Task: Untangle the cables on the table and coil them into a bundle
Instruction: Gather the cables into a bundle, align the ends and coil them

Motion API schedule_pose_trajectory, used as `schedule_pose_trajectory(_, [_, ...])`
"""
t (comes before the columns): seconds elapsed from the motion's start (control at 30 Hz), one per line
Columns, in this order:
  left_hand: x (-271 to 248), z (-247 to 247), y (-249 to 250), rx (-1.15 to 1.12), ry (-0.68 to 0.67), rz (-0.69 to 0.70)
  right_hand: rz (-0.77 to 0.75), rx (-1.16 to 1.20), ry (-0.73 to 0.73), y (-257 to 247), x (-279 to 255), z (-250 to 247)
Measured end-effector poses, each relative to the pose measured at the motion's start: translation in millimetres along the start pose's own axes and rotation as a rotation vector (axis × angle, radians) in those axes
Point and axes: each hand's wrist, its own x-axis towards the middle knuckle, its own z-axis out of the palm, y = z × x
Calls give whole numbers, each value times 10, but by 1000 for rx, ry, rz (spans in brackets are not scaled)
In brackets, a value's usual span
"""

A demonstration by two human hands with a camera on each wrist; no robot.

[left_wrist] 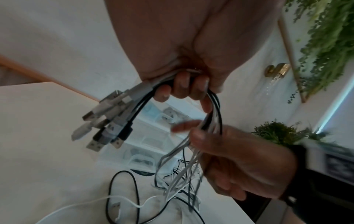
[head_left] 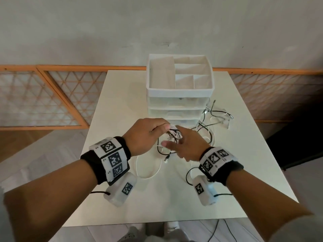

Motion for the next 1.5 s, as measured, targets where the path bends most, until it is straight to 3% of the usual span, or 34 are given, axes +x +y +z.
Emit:
schedule_pose_trajectory(0.07, [-69, -36, -6, -4, -53, 13, 78, 21, 33, 84, 65, -102])
schedule_pose_trajectory(0.13, [-155, -81, -47, -2, -117, -87, 36, -78, 306, 182, 111, -257])
schedule_pose_trajectory(0.2, [-190, -73, -171, 142, -237, -208, -103, -240, 625, 269, 164, -318])
schedule_pose_trajectory(0.23, [-195, -44, -259, 241, -297, -247, -158, -258, 654, 291, 187, -294])
schedule_pose_trajectory(0.33, [-227, 95, -551, 366, -258, -370, -108, -240, 393, 402, 225, -22])
schedule_pose_trajectory(0.47, [-317, 200, -832, 305, -96, -493, -111, -295, 352, 614, 138, 458])
schedule_pose_trajectory(0.6, [-339, 197, -936, 190, -81, -530, -29, -476, 30, 679, 181, 821])
schedule_pose_trajectory(0.67, [-329, 208, -937, 165, -92, -536, 10, -528, -12, 666, 218, 920])
schedule_pose_trajectory(0.87, [-357, 373, -974, 269, -195, -613, 80, -571, 46, 672, 244, 971])
schedule_pose_trajectory(1.0, [-382, 661, -1018, 322, -245, -722, -16, -495, 101, 758, 204, 896])
schedule_pose_trajectory(1.1, [-399, 851, -1021, 376, -358, -749, -103, -440, 128, 769, 161, 879])
schedule_pose_trajectory(1.17, [-413, 947, -1042, 438, -366, -758, -144, -422, 137, 742, 130, 868])
schedule_pose_trajectory(1.3, [-415, 1001, -1062, 482, -351, -770, -150, -226, 243, 701, 83, 838])
schedule_pose_trajectory(1.5, [-191, 670, -986, 346, -281, -660, -2, 289, 459, 539, 101, 563])
